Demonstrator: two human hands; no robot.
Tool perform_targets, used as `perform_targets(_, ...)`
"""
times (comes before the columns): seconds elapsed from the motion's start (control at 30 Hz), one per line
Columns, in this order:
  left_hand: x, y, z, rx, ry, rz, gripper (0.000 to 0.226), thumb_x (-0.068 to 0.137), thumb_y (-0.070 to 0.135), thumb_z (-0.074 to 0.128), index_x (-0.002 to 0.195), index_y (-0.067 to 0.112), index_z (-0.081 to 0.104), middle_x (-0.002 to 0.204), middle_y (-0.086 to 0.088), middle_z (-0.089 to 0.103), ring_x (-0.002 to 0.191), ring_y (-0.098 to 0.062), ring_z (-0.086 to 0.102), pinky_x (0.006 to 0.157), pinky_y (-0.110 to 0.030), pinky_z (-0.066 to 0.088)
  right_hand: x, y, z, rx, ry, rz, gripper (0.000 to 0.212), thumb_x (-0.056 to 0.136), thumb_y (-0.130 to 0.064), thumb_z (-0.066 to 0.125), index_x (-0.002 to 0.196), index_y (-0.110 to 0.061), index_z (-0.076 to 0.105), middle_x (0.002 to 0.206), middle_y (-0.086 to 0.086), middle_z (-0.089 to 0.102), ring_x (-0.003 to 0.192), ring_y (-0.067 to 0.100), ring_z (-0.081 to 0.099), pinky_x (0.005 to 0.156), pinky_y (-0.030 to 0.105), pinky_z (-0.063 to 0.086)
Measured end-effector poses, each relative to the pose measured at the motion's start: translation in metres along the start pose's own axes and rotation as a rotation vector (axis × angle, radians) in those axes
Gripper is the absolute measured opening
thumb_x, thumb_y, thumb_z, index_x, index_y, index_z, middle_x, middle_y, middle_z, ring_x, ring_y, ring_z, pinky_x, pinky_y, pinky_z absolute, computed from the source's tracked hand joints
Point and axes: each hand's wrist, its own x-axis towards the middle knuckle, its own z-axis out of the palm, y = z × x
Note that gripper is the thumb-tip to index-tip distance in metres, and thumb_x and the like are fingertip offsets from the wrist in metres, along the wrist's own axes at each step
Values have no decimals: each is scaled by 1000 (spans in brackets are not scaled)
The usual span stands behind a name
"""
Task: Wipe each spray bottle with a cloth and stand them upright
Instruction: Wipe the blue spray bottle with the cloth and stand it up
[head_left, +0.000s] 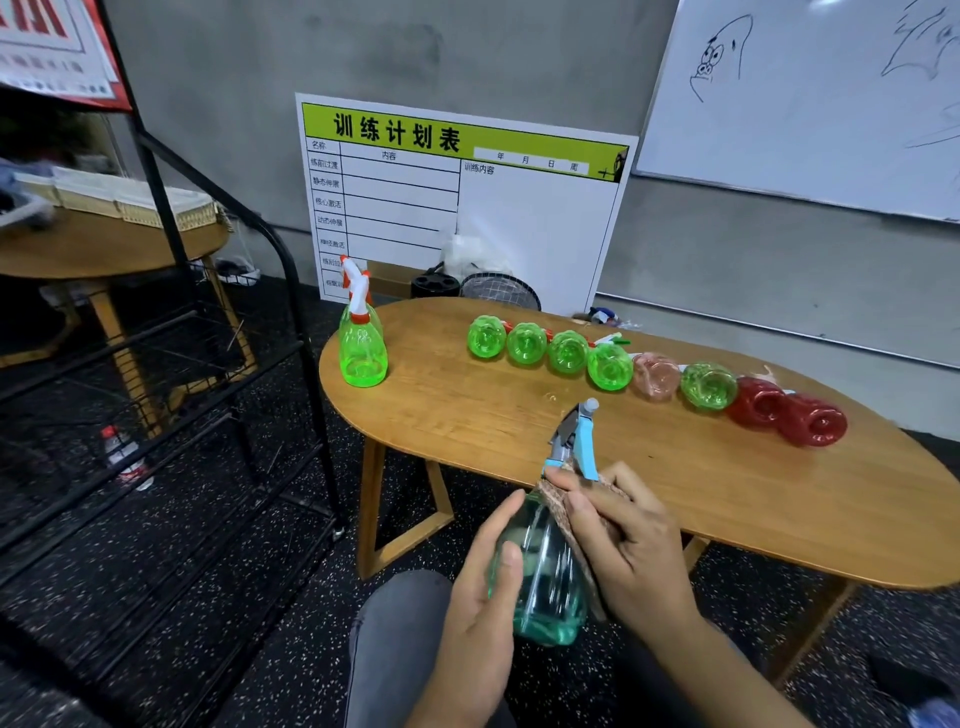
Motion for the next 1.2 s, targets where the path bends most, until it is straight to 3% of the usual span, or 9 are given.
perform_targets(0.13, 1, 3, -1, -40, -25, -4, 89, 80, 41, 89, 154, 29, 42, 144, 1, 66, 133, -22, 64, 102, -31, 55, -3, 0, 1, 76, 41, 4, 31, 100, -32, 60, 128, -27, 73, 85, -4, 52, 68, 5, 50, 61, 11, 37)
perform_targets(0.3, 5, 2, -4, -136, 16, -12, 66, 94, 26, 76, 152, 34, 47, 138, 8, 70, 129, -18, 67, 96, -29, 59, 6, -7, 0, 113, 80, 75, 29, 99, -33, 59, 123, -31, 75, 87, -11, 51, 76, 6, 53, 67, 13, 40)
perform_targets(0.43, 4, -4, -5, -53, -18, 11, 58, 97, 41, 68, 151, 50, 49, 153, 14, 57, 142, -15, 55, 114, -43, 48, 14, -9, 0, 108, 69, 92, 29, 99, -36, 59, 122, -30, 76, 86, -13, 51, 71, 9, 52, 62, 19, 41)
perform_targets(0.6, 4, -5, -4, -43, -51, 1, 55, 98, 34, 54, 152, 44, 46, 146, 20, 62, 136, -8, 59, 108, -29, 52, 16, -9, 1, 67, -16, 83, 31, 99, -42, 59, 122, -33, 76, 86, -11, 52, 71, 9, 53, 62, 16, 39)
perform_targets(0.7, 7, -9, -7, -62, 12, -20, 49, 100, 35, 52, 147, 49, 55, 147, 12, 63, 138, -16, 60, 115, -43, 47, 5, -11, 5, 42, -49, 49, 30, 101, -45, 58, 125, -39, 74, 87, -13, 53, 73, 9, 56, 61, 17, 44)
perform_targets(0.83, 8, -10, -7, -92, 58, -29, 38, 108, 36, 51, 142, 50, 59, 144, 2, 67, 133, -22, 64, 108, -42, 52, -22, -12, 4, -128, -140, -224, 31, 105, -43, 56, 135, -42, 66, 92, -10, 54, 67, 3, 52, 50, 22, 47)
perform_targets(0.97, 8, -8, -5, -118, 89, -37, 46, 101, 37, 44, 144, 42, 59, 135, -3, 72, 125, -24, 69, 97, -30, 57, -35, -9, -4, -285, -256, -518, 31, 99, -37, 68, 130, -35, 73, 91, -2, 62, 71, 7, 56, 56, 18, 47)
perform_targets(1.07, 7, -8, -3, -91, 71, -41, 35, 110, 41, 46, 139, 51, 60, 140, 1, 70, 129, -23, 67, 108, -47, 52, -19, -8, -5, -259, -188, -421, 30, 104, -40, 58, 131, -37, 70, 88, -4, 57, 65, 6, 51, 50, 19, 46)
perform_targets(1.2, 7, -9, -4, -73, 84, -25, 42, 99, 45, 53, 140, 50, 61, 146, 3, 65, 134, -24, 63, 114, -55, 48, 4, -5, 2, -115, -15, -107, 31, 104, -41, 55, 125, -31, 76, 90, -13, 53, 67, 7, 55, 51, 23, 46)
